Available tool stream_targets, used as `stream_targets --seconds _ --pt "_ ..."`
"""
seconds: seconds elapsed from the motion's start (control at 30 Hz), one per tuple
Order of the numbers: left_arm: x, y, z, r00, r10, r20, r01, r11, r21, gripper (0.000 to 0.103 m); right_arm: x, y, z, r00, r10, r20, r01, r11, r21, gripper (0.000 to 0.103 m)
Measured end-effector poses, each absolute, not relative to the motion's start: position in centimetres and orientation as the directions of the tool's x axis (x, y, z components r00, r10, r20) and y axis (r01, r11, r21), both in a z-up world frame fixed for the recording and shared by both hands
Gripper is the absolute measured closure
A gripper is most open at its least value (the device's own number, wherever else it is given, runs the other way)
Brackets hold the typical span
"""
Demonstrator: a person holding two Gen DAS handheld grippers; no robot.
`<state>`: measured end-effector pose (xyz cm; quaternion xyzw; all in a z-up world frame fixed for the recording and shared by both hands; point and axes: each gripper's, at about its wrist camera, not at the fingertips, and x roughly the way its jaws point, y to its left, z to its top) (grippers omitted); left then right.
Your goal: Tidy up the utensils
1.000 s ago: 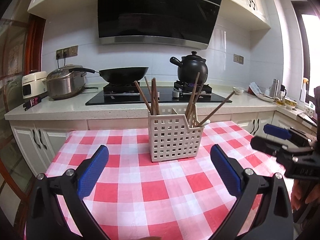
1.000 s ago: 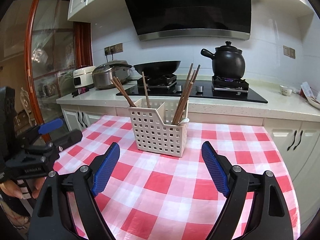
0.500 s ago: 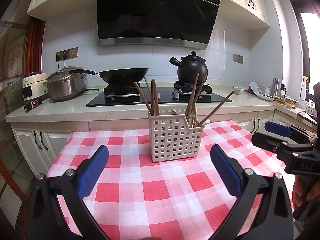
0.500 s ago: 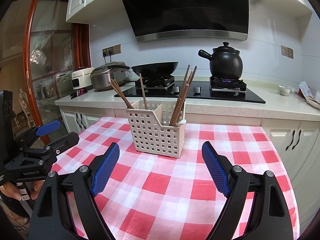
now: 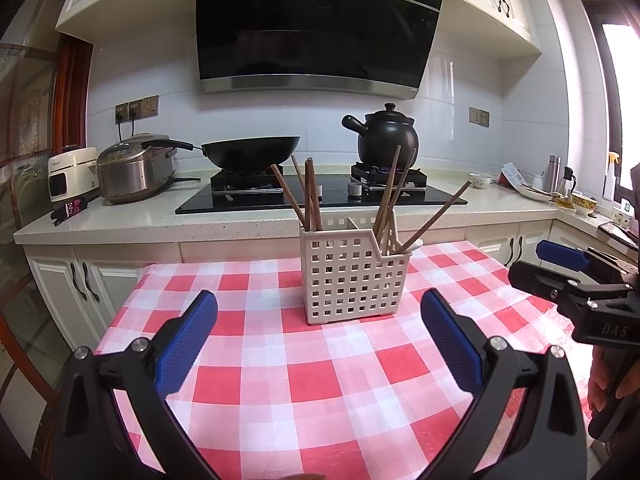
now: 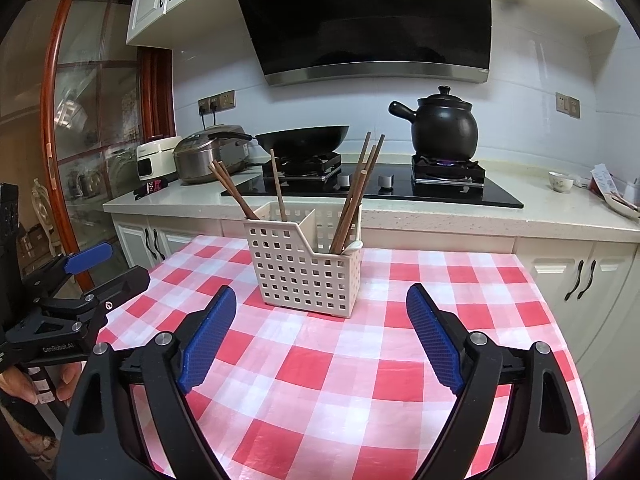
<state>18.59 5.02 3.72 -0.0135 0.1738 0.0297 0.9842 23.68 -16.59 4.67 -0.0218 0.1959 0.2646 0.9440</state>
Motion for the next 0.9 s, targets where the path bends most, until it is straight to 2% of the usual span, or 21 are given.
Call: stream_targets --seconds 0.9 --pt "18.37 4.34 3.94 0.942 0.036 -0.334 -0.049 0.998 -0.032 0.005 23.26 -16.08 4.72 0.778 0.498 -0.382 -0.523 0.851 0.044 0.021"
